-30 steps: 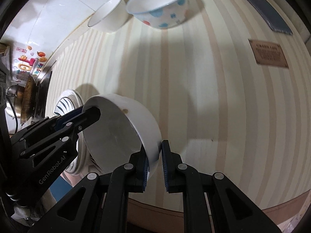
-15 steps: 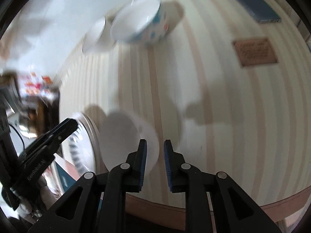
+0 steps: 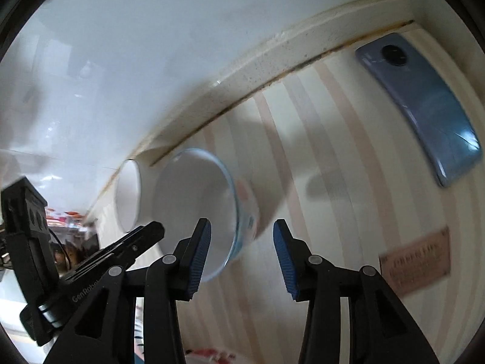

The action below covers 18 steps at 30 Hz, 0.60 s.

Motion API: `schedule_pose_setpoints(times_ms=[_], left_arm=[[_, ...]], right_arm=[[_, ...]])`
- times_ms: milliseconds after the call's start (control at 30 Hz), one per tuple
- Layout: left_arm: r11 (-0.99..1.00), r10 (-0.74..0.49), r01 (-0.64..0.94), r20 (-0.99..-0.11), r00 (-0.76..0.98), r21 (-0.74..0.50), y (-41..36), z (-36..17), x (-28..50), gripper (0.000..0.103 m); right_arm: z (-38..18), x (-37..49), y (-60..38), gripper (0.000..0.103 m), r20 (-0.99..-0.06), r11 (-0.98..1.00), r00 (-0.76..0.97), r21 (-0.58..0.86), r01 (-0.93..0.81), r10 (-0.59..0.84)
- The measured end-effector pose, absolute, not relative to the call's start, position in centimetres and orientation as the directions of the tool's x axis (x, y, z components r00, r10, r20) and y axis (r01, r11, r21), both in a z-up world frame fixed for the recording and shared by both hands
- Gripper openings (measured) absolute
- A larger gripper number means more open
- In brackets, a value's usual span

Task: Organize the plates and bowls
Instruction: 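Grasp the blue-rimmed white bowl rim with both grippers and lift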

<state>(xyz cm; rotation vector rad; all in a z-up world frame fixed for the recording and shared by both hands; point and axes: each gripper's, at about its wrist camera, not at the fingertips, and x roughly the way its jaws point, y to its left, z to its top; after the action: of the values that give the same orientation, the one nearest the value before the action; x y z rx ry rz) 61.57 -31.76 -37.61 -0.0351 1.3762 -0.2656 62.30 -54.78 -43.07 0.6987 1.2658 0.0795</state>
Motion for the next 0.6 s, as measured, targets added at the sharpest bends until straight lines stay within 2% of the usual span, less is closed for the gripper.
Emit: schedule_pose_setpoints(times_ms=[33, 67, 367, 600], left_arm=[[0.968, -0.211, 0.174, -0.963, 0.165, -0.182, -32.0, -37.8, 61.6, 0.013], [0.969, -0.203, 0.180, -0.964, 0.173, -0.172, -32.2, -37.8, 61.4, 0.013], [0.961, -0.201, 0.236, -0.950, 0.240, -0.144, -32.2, -34.9, 59.4, 0.012], [0.948, -0.241, 0.268, -0.934, 0.264, -0.169, -30.8, -30.8, 54.6, 0.012]], right_arm=[[-43.7, 62.5, -54.4, 0.035, -0.841, 0.790, 0.323, 0.527, 0.312, 0.433], [-44.0, 62.4, -54.1, 0.018, -0.843, 0.791, 0.317, 0.525, 0.313, 0.434], [-42.2, 60.8, -52.8, 0.016, -0.862, 0.834, 0.343, 0.474, 0.283, 0.373], [-37.1, 56.1, -51.9, 0.016, -0.845, 0.846, 0.380, 0.481, 0.230, 0.376]])
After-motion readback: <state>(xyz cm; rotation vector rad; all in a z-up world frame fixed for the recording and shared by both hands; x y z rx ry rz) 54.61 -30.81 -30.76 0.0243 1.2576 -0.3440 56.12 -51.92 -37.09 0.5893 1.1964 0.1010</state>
